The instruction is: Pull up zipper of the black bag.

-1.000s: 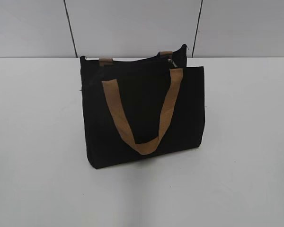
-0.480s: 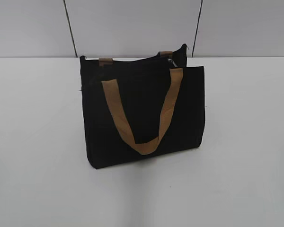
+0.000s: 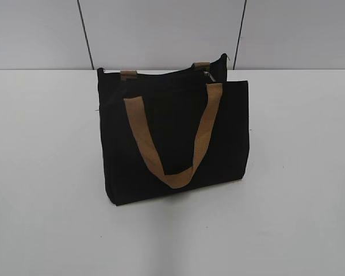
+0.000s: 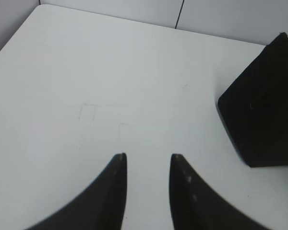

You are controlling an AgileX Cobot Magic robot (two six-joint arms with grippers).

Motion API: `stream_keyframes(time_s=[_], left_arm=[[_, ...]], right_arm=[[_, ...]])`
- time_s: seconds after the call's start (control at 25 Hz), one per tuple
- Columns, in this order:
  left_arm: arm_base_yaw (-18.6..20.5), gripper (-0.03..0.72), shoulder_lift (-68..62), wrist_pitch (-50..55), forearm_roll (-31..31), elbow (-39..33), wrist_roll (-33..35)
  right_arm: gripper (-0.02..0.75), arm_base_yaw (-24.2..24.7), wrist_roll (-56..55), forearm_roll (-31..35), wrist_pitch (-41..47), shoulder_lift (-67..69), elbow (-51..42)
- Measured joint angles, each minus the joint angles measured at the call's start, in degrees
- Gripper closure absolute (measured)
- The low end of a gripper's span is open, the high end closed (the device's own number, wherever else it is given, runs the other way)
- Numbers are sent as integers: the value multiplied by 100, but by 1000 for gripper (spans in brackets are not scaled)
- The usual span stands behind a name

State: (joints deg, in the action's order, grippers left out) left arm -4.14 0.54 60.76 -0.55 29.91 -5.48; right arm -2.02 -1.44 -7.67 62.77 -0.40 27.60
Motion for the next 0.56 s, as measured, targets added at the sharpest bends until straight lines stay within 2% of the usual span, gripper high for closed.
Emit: stream_keyframes(time_s=[0.56], left_arm=[[0,456,0,0,0,0,0]], right_arm=[[254,0,-6,0,0,0,0]])
